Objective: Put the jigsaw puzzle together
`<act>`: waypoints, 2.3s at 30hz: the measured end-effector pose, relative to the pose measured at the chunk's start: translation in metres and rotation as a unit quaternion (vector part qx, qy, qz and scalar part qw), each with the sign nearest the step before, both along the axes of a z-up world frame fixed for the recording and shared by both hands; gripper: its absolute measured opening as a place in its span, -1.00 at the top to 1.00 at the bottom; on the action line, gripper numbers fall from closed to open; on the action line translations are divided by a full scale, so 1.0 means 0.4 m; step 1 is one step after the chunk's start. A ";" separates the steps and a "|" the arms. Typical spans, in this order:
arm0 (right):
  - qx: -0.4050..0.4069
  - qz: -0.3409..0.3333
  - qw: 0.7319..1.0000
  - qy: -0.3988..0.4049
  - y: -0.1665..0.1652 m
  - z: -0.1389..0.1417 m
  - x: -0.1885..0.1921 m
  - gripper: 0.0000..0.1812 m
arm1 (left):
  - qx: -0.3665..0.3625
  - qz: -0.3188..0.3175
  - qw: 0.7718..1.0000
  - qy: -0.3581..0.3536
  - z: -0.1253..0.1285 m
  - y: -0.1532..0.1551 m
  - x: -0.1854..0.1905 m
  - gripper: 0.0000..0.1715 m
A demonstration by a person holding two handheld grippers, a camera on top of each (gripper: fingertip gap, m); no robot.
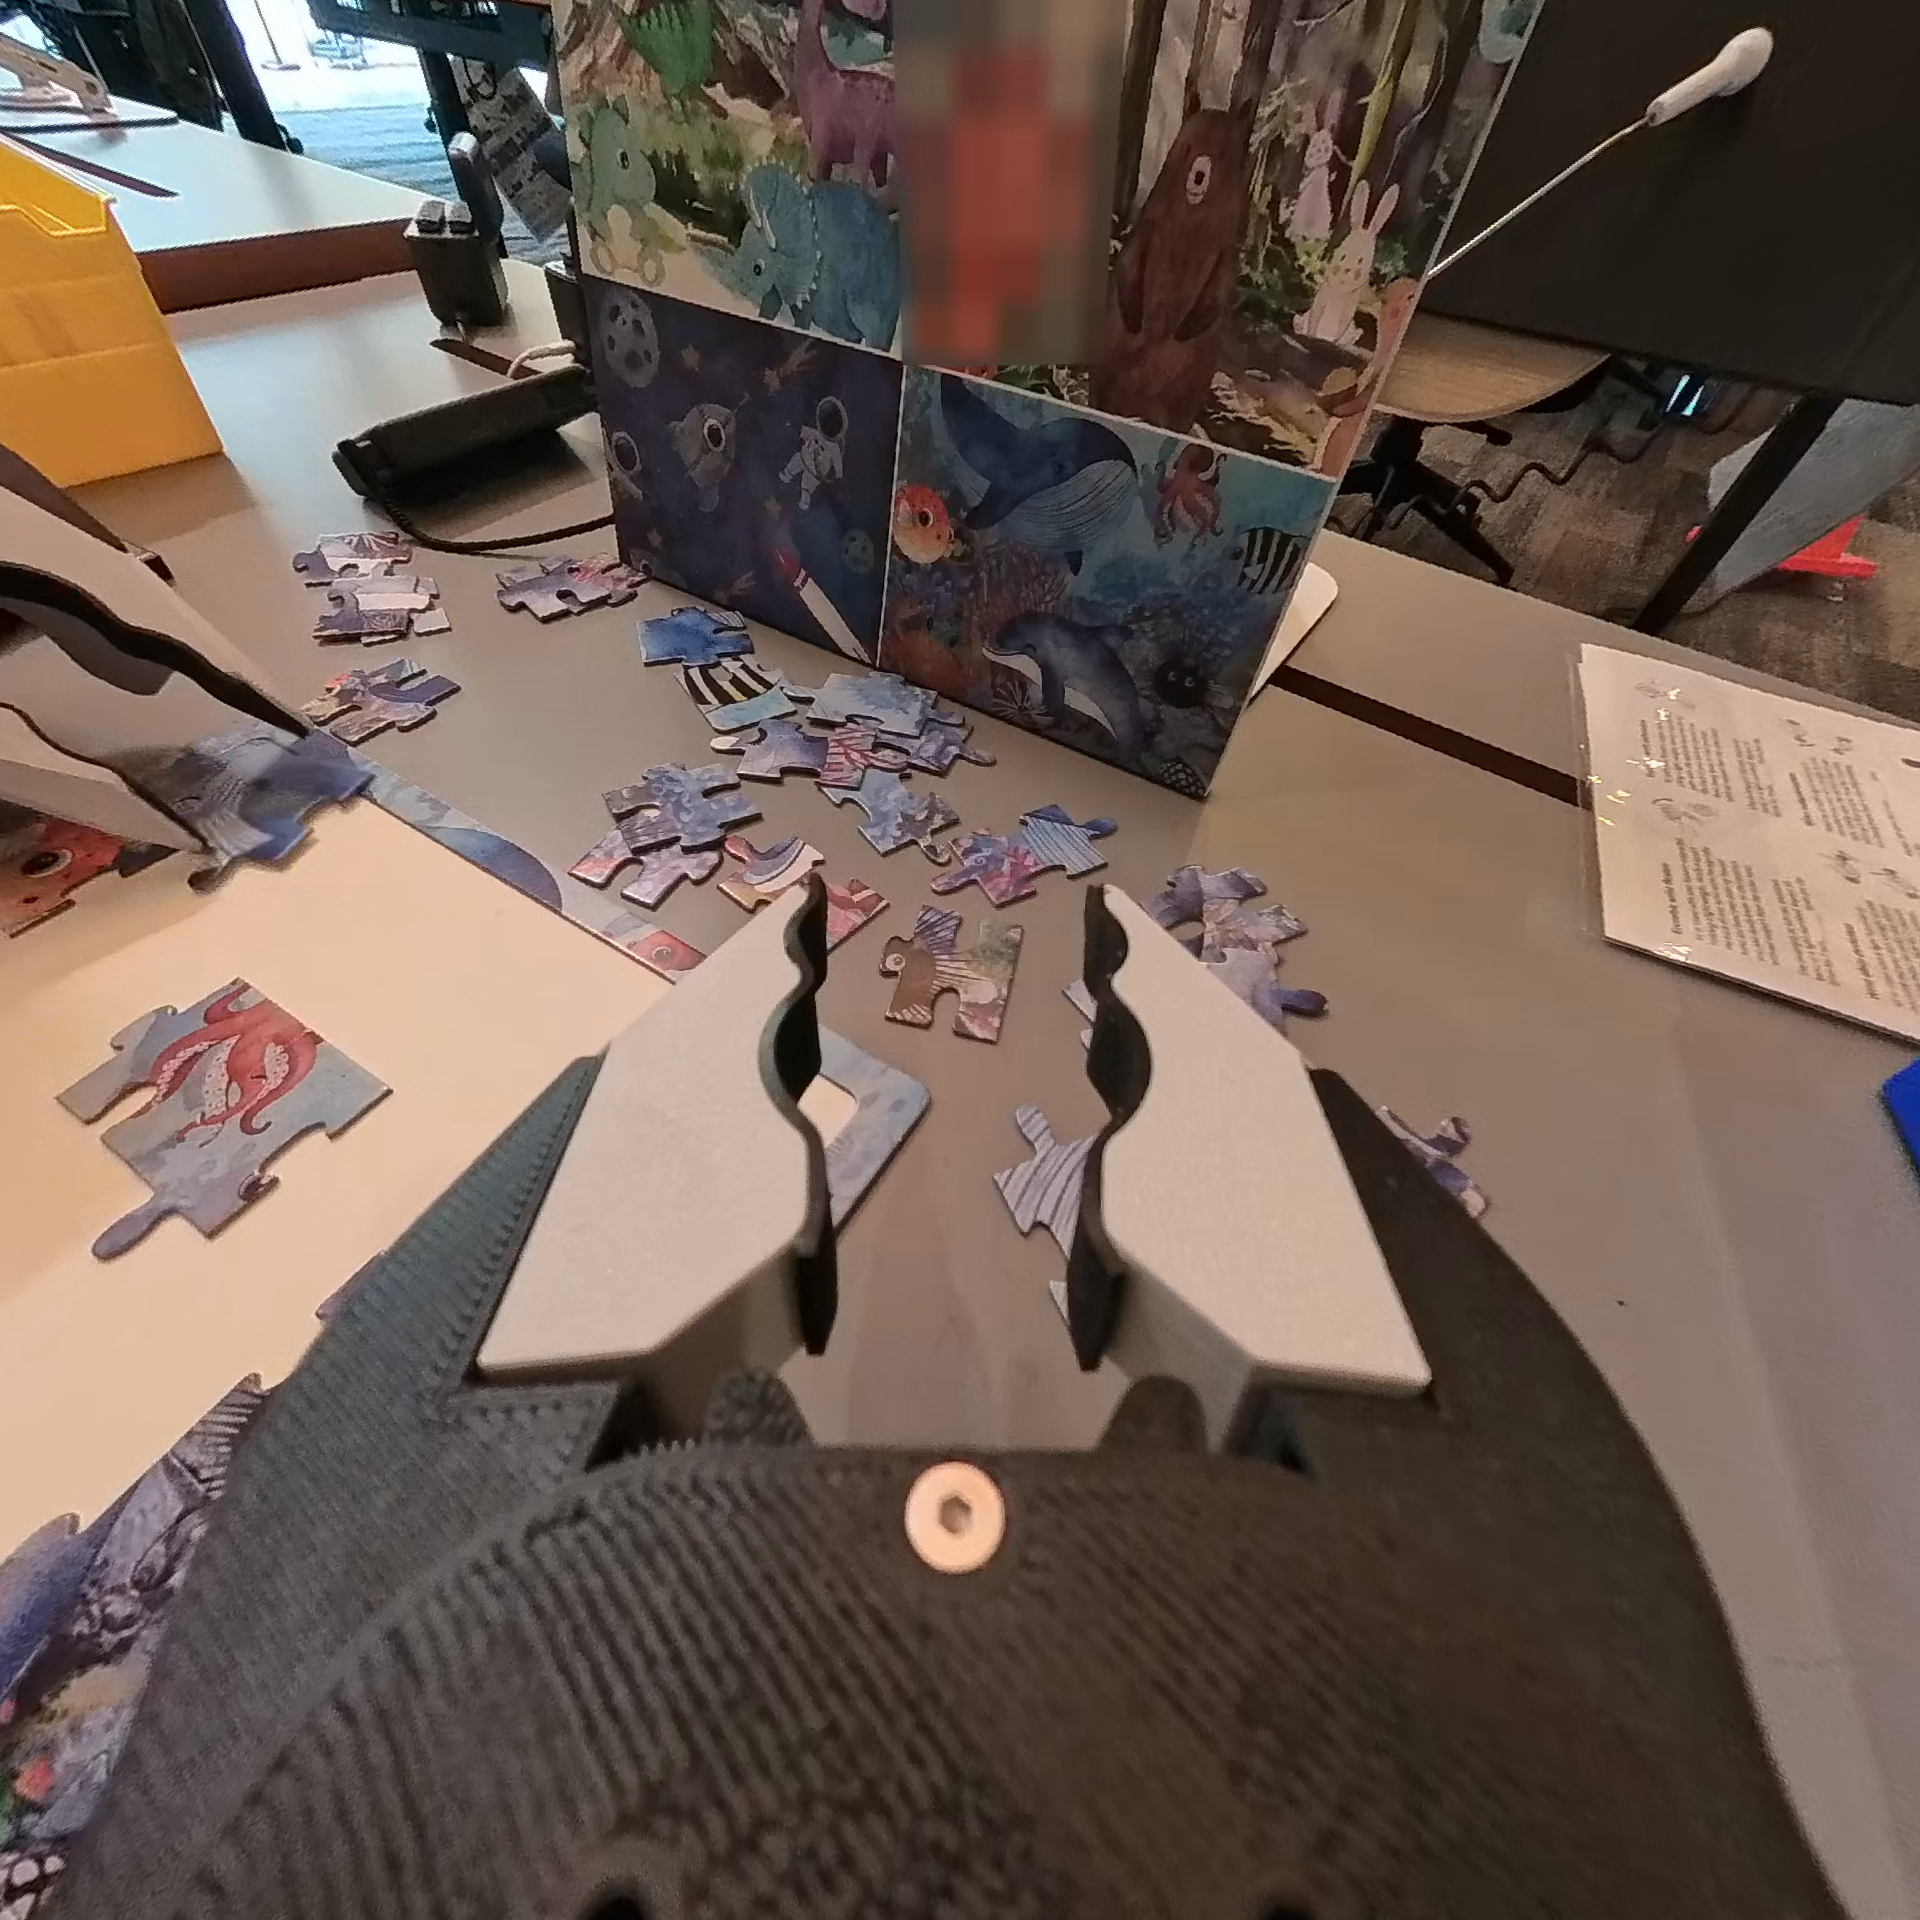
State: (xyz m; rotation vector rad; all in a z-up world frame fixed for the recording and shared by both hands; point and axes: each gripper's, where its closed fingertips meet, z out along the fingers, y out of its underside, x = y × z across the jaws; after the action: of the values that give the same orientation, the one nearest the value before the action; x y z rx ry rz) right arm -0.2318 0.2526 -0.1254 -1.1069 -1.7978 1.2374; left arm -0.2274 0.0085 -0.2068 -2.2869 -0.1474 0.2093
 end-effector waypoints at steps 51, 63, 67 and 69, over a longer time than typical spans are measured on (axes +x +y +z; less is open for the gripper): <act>-0.010 0.095 0.995 -0.019 -0.080 0.000 0.044 0.22 | 0.003 0.012 0.999 -0.035 0.014 -0.055 -0.017 0.48; 0.043 0.309 0.946 -0.094 -0.539 -0.030 0.021 0.24 | 0.000 0.031 0.999 -0.032 0.006 -0.056 -0.035 0.93; 0.033 0.341 0.926 -0.159 -0.601 -0.104 0.037 0.29 | -0.005 0.023 0.999 -0.049 -0.004 -0.052 -0.025 0.99; 0.055 0.338 0.922 -0.179 -0.606 -0.147 0.048 0.30 | -0.008 0.019 0.998 -0.058 -0.011 -0.046 -0.018 0.97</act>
State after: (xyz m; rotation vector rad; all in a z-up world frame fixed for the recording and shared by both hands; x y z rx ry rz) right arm -0.2125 0.0101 -0.1841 -0.6847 -2.6394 1.3352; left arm -0.2348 -0.0100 -0.2111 -2.3145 -0.2501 0.0980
